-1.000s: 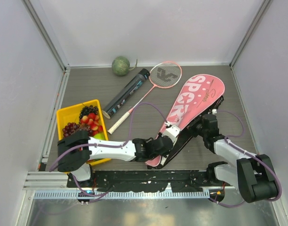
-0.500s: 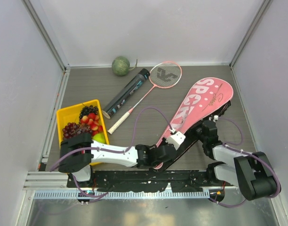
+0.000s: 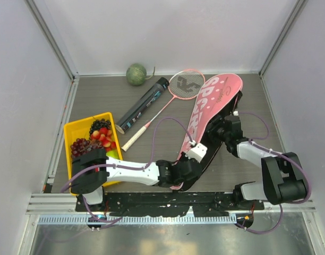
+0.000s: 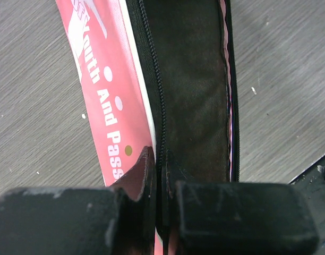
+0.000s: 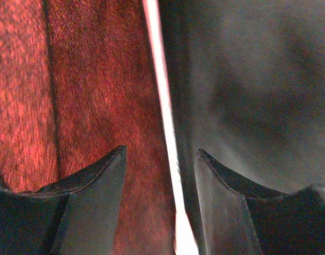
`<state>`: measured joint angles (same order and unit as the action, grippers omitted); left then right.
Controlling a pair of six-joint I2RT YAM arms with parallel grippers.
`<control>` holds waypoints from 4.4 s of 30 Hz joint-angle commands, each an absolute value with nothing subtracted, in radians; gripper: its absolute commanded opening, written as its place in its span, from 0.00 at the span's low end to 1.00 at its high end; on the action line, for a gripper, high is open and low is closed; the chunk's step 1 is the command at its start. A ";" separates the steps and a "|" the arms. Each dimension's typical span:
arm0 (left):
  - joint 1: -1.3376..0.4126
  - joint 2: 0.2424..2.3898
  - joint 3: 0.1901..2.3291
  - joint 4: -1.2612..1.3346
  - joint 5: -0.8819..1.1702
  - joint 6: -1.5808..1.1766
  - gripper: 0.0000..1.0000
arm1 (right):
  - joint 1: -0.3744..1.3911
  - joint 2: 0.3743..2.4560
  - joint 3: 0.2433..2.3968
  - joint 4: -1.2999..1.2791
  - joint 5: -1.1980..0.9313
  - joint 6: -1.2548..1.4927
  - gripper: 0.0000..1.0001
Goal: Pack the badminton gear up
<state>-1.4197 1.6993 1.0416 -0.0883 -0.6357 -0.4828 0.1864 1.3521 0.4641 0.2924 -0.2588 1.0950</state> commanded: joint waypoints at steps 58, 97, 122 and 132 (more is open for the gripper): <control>-1.026 1.374 1.005 -0.124 -0.029 -0.917 0.00 | -0.069 1.204 0.081 0.664 -0.437 0.986 0.79; -1.002 1.485 1.023 -0.275 0.015 -0.722 0.27 | 0.000 0.777 0.331 0.049 -0.187 0.735 0.05; -1.032 1.316 1.134 -0.298 0.061 -0.414 0.52 | 0.060 0.890 0.779 -0.338 -0.140 0.492 0.05; -1.157 1.437 1.186 -0.057 0.157 -0.388 0.53 | 0.129 0.885 0.703 -0.190 -0.124 0.607 0.05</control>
